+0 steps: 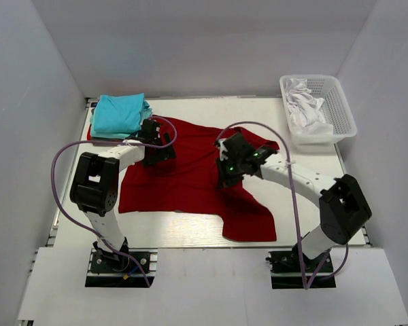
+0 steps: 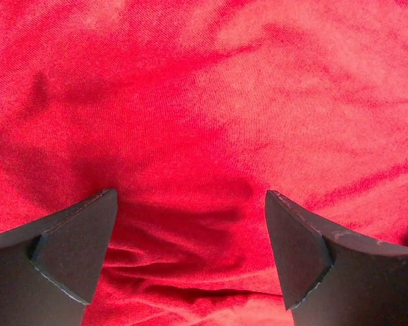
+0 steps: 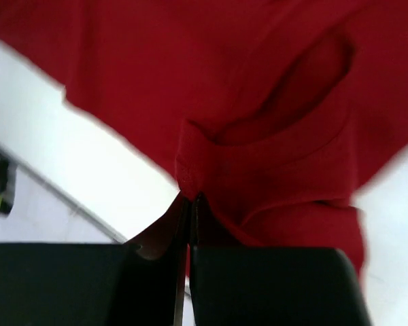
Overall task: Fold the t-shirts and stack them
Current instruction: Flatten out the tshirt
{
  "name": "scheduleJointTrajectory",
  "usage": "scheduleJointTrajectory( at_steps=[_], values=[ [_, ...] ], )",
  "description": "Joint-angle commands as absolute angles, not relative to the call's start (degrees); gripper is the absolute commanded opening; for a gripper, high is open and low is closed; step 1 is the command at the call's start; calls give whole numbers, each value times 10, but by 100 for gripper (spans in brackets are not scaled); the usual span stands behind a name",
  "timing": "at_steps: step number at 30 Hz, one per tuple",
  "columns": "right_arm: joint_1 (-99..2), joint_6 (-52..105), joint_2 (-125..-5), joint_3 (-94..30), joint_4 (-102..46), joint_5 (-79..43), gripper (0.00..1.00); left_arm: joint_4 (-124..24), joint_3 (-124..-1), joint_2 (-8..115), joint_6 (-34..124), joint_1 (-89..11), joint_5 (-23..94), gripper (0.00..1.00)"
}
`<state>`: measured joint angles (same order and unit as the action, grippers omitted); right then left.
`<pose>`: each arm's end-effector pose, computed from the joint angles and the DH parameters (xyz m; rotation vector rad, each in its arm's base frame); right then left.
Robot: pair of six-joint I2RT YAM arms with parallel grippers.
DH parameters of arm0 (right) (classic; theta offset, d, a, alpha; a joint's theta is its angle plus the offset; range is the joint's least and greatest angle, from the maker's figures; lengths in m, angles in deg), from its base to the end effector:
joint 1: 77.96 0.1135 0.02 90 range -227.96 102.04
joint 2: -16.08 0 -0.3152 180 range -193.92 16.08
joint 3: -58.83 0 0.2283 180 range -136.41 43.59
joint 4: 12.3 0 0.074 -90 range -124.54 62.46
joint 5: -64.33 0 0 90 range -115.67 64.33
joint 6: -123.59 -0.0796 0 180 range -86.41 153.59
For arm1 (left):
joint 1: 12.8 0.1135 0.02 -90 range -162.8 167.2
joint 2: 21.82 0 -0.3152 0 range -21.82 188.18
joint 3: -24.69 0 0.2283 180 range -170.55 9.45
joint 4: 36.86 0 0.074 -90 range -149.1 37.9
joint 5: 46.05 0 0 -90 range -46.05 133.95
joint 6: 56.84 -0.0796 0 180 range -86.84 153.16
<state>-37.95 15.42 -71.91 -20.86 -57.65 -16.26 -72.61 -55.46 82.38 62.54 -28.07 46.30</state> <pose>0.2408 0.2191 0.2727 -0.5615 2.5396 0.6020 0.3704 -0.0977 0.1933 -0.3375 2.6085 -0.2197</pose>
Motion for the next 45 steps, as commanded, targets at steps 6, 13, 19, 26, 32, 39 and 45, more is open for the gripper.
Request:
scheduleJointTrajectory(
  at_steps=[6, 13, 19, 26, 32, 39, 45],
  values=[
    [-251, 98, -787, -211, -538, -124, 0, -757, -572, 819, 623, -278, 469, 100],
    [-225, 140, -815, -270, -558, -186, 62, -752, -577, 824, 623, -278, 453, 100],
    [-267, 151, -798, -314, -566, -208, 90, -752, -577, 824, 618, -278, 453, 100],
    [-420, 144, -817, -294, -506, -103, 90, -757, -577, 813, 607, -278, 458, 100],
    [-482, 217, -851, -287, -471, -8, 90, -763, -577, 819, 601, -278, 463, 100],
    [-525, 261, -904, -279, -425, 104, 90, -757, -572, 819, 601, -278, 458, 100],
    [-541, 250, -926, -259, -407, 133, 90, -757, -572, 829, 601, -278, 463, 100]
  ],
)
